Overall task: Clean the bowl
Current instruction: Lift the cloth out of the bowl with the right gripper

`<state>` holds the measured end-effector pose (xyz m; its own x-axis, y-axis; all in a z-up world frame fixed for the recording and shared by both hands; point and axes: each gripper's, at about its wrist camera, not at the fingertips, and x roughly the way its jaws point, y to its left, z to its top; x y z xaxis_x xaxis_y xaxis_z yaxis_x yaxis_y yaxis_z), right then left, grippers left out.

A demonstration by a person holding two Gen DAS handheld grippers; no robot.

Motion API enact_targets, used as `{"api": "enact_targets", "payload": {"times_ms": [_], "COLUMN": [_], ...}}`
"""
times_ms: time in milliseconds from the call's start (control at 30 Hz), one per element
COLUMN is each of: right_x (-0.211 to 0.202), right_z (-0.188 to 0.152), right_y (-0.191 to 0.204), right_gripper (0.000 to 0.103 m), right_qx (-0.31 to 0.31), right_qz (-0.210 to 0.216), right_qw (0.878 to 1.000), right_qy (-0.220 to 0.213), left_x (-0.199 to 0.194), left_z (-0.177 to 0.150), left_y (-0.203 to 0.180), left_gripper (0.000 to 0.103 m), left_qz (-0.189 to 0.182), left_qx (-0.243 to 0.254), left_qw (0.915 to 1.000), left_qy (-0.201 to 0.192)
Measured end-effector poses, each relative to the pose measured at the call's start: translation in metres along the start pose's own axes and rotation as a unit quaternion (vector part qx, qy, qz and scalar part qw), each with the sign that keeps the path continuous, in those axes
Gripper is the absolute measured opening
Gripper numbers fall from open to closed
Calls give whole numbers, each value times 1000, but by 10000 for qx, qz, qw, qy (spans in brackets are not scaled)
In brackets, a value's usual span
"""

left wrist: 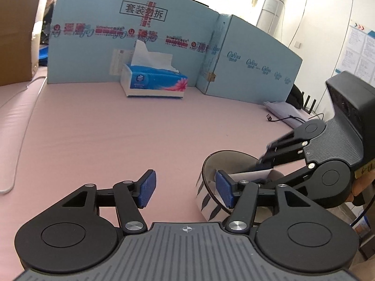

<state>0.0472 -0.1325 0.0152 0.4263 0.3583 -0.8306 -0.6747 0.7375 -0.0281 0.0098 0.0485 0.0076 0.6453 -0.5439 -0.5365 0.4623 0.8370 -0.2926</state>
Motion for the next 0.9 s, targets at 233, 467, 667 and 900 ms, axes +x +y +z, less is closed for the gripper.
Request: {"api": "enact_targets", "payload": {"times_ms": [233, 467, 667, 900], "right_x": [1, 0, -5, 0], "right_z": [4, 4, -3, -4], "right_y": [15, 6, 4, -2], "right_gripper": [10, 9, 9, 9], "right_qx": [-72, -9, -144, -299], "right_qz": [369, 583, 205, -235], "right_qw": [9993, 9982, 9995, 9986], "right_qy": [-78, 106, 187, 359], "left_x": [-7, -11, -11, -14], "left_z": [0, -1, -2, -3], "left_y": [3, 4, 3, 5], "left_gripper": [69, 70, 70, 72], "left_qz": [-29, -41, -76, -46], "left_qx": [-21, -2, -9, -32], "left_qw": [10000, 9999, 9999, 9998], "left_qy": [-68, -97, -125, -164]}}
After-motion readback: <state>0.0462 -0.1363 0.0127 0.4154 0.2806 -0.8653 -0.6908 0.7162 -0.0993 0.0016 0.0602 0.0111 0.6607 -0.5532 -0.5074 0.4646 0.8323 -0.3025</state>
